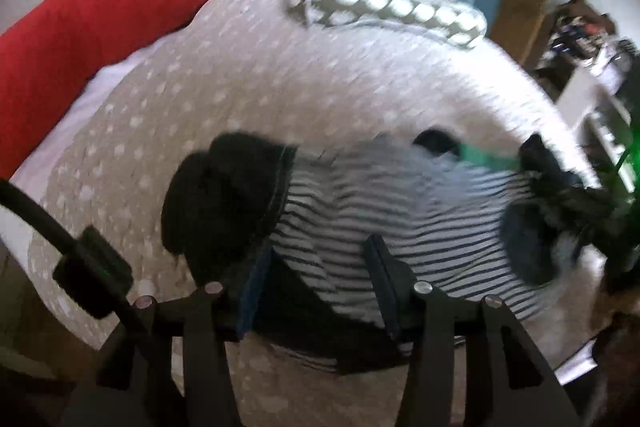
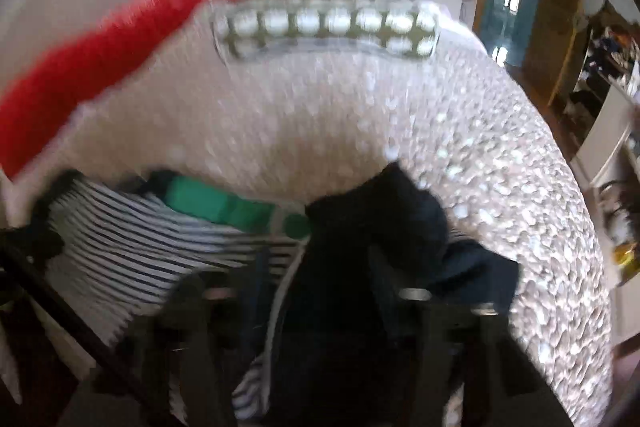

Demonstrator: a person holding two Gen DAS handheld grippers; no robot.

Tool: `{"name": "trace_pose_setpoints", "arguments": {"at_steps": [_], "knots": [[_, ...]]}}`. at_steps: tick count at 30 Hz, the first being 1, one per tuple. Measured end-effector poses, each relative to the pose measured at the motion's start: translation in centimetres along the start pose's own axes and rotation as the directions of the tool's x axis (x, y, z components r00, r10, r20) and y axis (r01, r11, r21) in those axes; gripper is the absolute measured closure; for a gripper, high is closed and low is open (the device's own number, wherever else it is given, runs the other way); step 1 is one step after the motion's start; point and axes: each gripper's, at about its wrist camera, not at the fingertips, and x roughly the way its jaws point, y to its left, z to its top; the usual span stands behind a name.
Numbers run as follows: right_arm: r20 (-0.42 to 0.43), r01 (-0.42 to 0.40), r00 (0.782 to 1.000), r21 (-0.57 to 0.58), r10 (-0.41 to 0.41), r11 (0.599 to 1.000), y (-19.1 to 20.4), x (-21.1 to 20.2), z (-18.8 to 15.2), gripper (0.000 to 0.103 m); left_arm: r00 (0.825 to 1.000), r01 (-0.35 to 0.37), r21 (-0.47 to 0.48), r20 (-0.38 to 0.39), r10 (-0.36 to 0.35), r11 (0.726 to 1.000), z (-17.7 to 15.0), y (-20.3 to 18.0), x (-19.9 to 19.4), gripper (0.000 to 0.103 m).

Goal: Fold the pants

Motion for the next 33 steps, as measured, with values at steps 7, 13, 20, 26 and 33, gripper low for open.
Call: {"name": "trace_pose_setpoints", "arguments": {"at_steps": [7,13,20,26,33], "knots": [[0.112,-0.042,0.994,0.222,0.017,0.974,-8.1,-4.4,-3.6,0.095,0.999,-0.024,0.038,0.034,0.023,0.999,-0.9,-0.5,0.0,0.053],[0.168,-0.108,0.985,0.460,0.033,0.881,-15.1,-7.7,-10.5,0.077,0.996,-0.069,0.083,0.058,0.065,0.994,-1.5,-1.4,0.3,0.049],[0.261,-0.277,0.954,0.580,0.148,0.766,-18.4,-7.7,-11.3,0.063,0.996,-0.068,0.079,0.062,0.063,0.994,-1.6,-1.2,0.6,0.047],[0.338,-0.427,0.903,0.628,0.267,0.651,-17.7,-4.3,-9.4,0.031,0.996,-0.067,0.085,0.068,0.061,0.994,-1.8,-1.3,0.6,0.045],[0.287,-0.413,0.911,0.624,0.296,0.663,-15.2,-0.4,-6.6,0.069,0.993,-0.067,0.075,0.101,0.059,0.995,-2.2,-1.4,0.6,0.041]]}}
